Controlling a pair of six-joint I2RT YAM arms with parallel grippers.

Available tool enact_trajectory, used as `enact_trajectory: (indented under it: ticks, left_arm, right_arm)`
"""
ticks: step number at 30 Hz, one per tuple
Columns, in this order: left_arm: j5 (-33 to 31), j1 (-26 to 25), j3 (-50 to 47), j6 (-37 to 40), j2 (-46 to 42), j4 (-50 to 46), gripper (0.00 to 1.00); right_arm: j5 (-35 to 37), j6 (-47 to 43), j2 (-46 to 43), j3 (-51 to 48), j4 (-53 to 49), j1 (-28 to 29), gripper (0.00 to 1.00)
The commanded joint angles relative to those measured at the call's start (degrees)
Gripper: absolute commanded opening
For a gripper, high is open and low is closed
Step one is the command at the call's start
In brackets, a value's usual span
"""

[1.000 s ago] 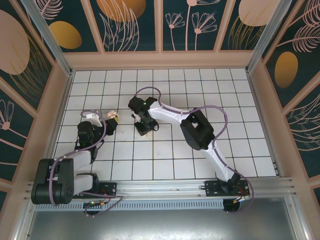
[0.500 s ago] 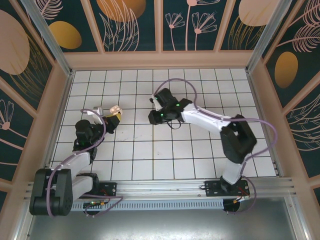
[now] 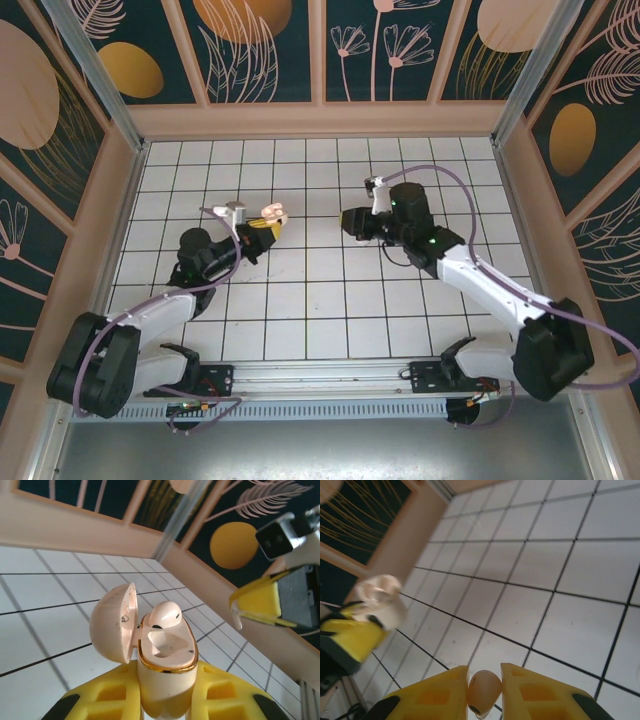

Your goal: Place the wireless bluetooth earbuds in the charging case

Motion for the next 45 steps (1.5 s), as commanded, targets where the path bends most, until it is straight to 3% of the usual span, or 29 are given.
enact_trajectory:
  ticks: [1,9,23,33,45]
  left_arm:
    - [-0.17,-3.10,3.27,2.38,2.96,6.42,0.06]
    - [1.38,-9.45,9.44,5.79,9.35,7.75,0.06]
    - [5.96,-14.37,12.31,9.42,15.01,13.38,0.07]
    - [7.77,-15.11,12.52,12.12,14.84,14.09,0.07]
    - [7.58,-15.20,13.04,11.95,14.52,14.85,0.07]
  right_arm:
    - [-3.69,-0.86,-4.05,-1.41,4.27,-2.46,0.23]
    - [-6.98,-5.39,-7.18,1.74,1.58,-3.75,0.23]
    - [-13.37,-9.03,-7.86,3.31,5.93,-3.86,0.24]
    - [-18.91,-9.02,-7.12,2.13,9.65,-2.69,0.24]
    - [-15.93,-11.30,-4.07,2.94,7.95,1.87,0.25]
